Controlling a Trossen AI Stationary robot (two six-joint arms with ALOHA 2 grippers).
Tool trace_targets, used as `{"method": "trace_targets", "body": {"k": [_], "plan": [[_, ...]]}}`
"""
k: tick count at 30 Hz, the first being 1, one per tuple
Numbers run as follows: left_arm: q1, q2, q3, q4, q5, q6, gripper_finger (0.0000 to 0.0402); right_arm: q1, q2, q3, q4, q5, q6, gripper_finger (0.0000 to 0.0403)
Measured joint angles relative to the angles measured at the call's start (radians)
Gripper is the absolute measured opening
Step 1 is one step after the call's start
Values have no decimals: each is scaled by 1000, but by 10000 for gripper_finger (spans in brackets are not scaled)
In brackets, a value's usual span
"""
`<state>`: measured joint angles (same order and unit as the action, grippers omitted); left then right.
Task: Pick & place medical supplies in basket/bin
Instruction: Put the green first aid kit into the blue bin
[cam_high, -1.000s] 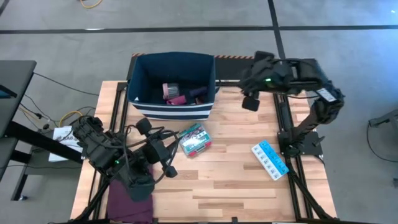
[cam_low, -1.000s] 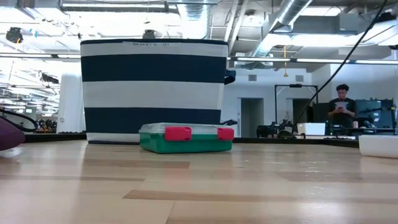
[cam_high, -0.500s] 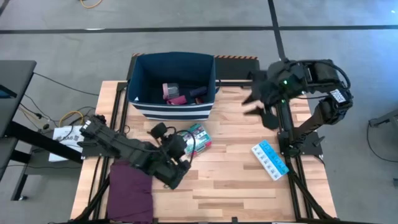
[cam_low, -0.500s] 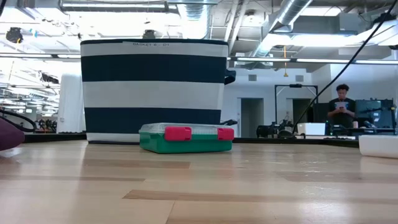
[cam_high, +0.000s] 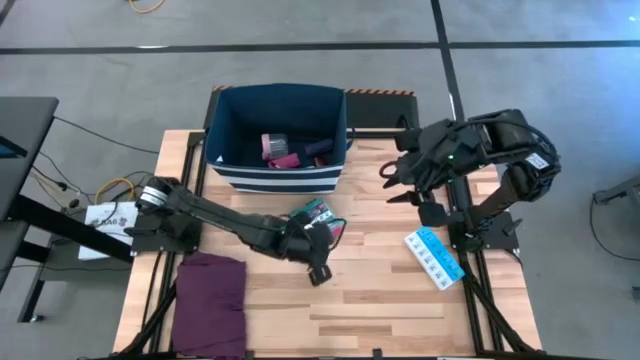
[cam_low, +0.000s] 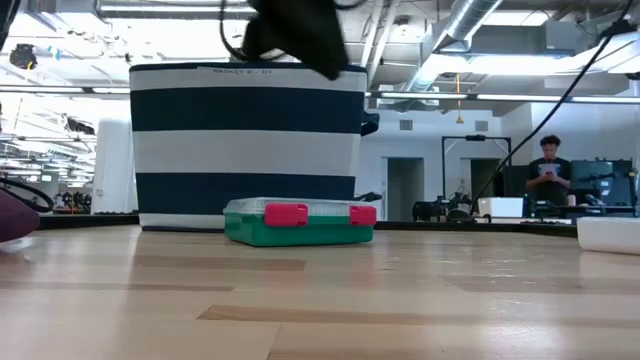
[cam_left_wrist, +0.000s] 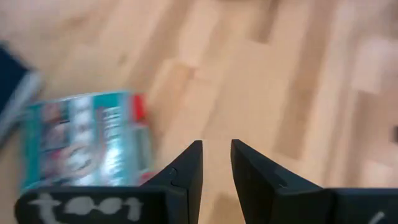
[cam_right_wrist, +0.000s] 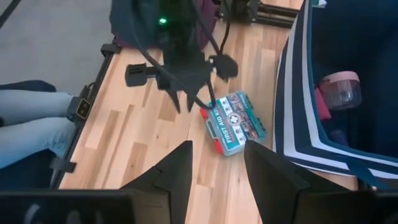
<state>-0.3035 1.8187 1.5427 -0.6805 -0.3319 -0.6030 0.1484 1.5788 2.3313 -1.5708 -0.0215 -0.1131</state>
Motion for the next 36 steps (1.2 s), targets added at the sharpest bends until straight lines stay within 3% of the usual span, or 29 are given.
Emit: {"method": "trace_targets", "body": {"k": [4, 12, 21, 25, 29, 36], "plan": [[47, 0, -48, 113, 56, -8, 73, 0, 16, -1, 0, 0, 0, 137], [101, 0, -121, 125, 65, -87, 73, 0, 13, 0, 0, 0, 0, 137], [102, 52, -119, 209, 115, -141, 73, 0, 13, 0, 0, 0, -25, 138], [117, 124, -78, 142, 168, -138, 72, 0, 15, 0, 0, 0, -26, 136], [126, 187, -20, 44, 130, -100, 67, 0, 15, 0, 0, 0, -26, 138], [126, 236, 6, 8, 101, -48, 53, 0, 15, 0, 0, -1, -27, 136]]}}
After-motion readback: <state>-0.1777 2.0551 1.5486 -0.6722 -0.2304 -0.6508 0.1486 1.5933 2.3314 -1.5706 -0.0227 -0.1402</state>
